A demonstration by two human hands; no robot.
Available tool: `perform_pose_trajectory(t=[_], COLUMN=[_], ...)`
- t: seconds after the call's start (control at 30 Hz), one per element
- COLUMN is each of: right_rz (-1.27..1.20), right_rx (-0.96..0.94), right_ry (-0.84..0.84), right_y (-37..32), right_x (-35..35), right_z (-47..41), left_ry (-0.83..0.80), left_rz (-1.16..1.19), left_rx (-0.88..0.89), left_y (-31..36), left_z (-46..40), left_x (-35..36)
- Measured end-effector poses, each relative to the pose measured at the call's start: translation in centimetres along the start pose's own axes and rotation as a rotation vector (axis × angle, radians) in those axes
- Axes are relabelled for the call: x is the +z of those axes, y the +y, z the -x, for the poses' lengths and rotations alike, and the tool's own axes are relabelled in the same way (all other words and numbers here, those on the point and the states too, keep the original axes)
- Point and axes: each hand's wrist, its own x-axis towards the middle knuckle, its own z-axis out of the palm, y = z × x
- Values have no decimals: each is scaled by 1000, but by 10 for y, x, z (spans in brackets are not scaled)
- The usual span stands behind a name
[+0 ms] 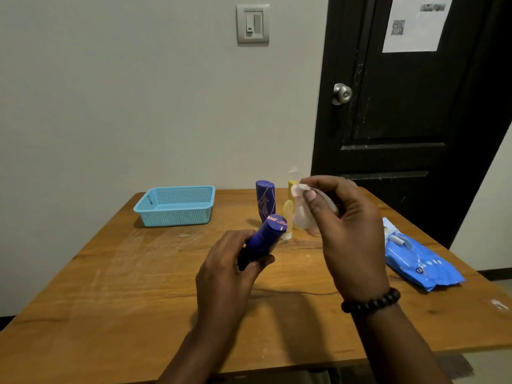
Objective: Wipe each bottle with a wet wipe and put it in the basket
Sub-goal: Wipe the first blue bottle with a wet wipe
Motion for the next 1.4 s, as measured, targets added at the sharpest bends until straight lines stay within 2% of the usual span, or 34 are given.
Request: perform_pose_trajectory(t=[0.13,0.27,0.47,0.63,0.77,0.83,0.9,1.03,1.1,1.27,1.4], right_rz=[49,289,528,501,451,265,57,-150,-177,169,289], right_rx=[66,-75,-315,-367,-387,-291,-84,261,288,34,-181], right_ry=[-215,-339,-221,-98,-155,-271,-338,-138,-90,-247,-265], right_y=[-3,-3,4,7,4,2,0,3,0,-5,-5], right_x=[0,1,10,15,13,5,-2,-3,-2,7,12], right_z=[-5,2,19,24,25,25,24,17,11,3,8], left_ry=[-9,-29,16,34,27,41,62,73,62,64,88], left_rz=[20,-41,-98,-140,-136,-101,-62,-41,-45,-42,-16], left_rx=[14,39,87,92,65,21,-9,0,4,24,25], left_y=[2,0,9,8,5,2,-2,0,2,3,-1], left_z=[2,2,3,3,5,5,3,-1,-1,-2,0], left_x=[2,2,-3,-1,1,0,-2,-3,-4,-3,-5])
